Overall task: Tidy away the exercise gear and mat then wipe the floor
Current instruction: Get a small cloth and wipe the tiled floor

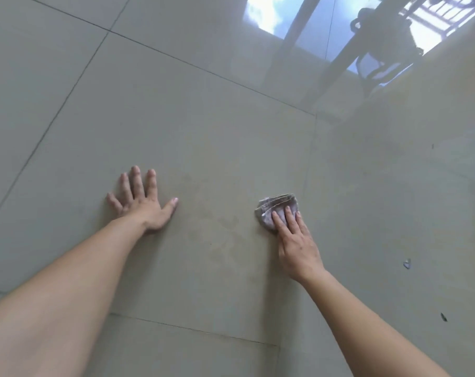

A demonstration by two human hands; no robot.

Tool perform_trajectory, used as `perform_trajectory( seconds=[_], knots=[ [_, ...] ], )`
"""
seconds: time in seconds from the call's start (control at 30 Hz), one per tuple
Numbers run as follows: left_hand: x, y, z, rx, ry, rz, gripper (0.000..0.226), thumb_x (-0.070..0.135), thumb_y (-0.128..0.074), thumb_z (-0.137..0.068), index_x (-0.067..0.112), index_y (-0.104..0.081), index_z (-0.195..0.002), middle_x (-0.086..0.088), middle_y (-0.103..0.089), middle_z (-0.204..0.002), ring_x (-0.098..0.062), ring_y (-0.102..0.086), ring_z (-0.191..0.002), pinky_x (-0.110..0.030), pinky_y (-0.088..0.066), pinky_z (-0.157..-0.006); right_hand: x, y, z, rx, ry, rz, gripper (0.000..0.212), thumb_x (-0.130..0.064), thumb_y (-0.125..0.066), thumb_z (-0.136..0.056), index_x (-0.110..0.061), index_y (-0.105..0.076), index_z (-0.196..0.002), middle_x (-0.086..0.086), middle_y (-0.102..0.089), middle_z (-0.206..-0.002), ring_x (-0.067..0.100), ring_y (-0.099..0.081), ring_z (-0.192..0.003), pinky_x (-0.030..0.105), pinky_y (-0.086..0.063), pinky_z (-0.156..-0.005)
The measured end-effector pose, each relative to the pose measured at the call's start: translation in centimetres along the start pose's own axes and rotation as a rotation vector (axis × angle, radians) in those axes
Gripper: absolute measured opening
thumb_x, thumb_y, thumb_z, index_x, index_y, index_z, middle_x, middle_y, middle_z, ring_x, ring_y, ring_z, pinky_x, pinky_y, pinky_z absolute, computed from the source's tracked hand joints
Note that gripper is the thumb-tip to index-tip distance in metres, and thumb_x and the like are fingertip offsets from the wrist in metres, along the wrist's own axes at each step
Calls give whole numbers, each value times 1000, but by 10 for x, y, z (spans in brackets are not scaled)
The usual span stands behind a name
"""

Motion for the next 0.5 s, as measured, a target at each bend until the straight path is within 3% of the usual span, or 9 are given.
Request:
perform_trajectory(
  seconds=[0.2, 0.3, 0.4, 0.5],
  knots=[
    [3, 32, 8, -52, -39, -142, 99, 70, -49, -87, 27, 7, -157, -3, 20, -163, -28, 10, -151, -49, -16, -119, 1, 12, -30, -75, -130, -39, 63, -17, -31, -103, -26, -3, -159, 9, 8, -166, 31, 11, -153, 33, 4, -122],
    [5, 41, 4, -100, -61, -233, 105, 67, -55, -85, 24, 7, -157, -7, 17, -164, -31, 4, -152, -42, -16, -122, 3, 31, -76, -74, -240, -122, 58, -23, -27, -106, -31, -5, -159, 5, 8, -167, 29, 10, -153, 35, 2, -123],
    [-1, 41, 1, -125, -86, -251, 105, 66, -55, -85, 29, 11, -156, -3, 22, -162, -27, 9, -152, -42, -17, -122, -18, 37, -124, 26, -367, -178, 55, -28, -28, -106, -30, -13, -159, 6, 2, -167, 33, 6, -153, 43, -3, -123],
    [-6, 40, 3, -117, -107, -287, 102, 68, -52, -86, 31, 13, -155, 0, 24, -162, -24, 12, -151, -42, -19, -120, -94, 27, -150, 76, -96, -162, 61, -27, -27, -95, -29, -26, -156, 6, -9, -167, 36, 1, -153, 50, -4, -122]
  ],
)
Point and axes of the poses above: each hand's wrist, its own z-axis away from the middle knuckle, its own y-axis out of the back of the hand, x = y × z, the point moved 7 cm from there along -z, towards the middle knuckle
